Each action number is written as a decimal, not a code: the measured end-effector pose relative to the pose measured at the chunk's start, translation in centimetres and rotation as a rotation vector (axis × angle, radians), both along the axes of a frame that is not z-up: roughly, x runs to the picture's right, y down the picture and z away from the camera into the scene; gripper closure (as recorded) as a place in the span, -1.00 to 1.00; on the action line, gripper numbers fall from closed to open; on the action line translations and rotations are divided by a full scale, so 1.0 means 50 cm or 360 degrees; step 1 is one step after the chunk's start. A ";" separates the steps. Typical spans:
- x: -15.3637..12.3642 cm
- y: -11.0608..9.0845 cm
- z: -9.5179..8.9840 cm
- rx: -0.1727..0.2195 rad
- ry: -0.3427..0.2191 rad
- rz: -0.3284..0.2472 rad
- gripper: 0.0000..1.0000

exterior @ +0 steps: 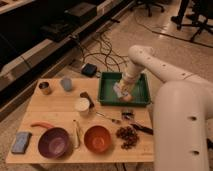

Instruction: Wipe tray with towel

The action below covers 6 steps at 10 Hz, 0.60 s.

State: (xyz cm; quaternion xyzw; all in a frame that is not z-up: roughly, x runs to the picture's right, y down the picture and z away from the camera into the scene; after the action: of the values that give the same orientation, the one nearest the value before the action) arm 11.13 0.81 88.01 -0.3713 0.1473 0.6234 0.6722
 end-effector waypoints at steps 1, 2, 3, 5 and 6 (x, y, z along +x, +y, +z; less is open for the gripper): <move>-0.014 0.001 0.033 -0.0024 -0.0019 -0.0009 1.00; -0.038 -0.004 0.068 -0.0039 -0.0043 -0.0021 1.00; -0.045 -0.003 0.098 -0.0049 -0.0046 -0.0031 1.00; -0.048 -0.014 0.125 -0.0031 -0.0056 -0.0041 1.00; -0.045 -0.026 0.133 -0.0019 -0.0054 -0.0045 1.00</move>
State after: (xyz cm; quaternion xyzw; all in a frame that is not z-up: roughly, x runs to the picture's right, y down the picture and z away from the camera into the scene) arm 8.88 -0.47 94.66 -0.3837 0.1446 0.6066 0.6811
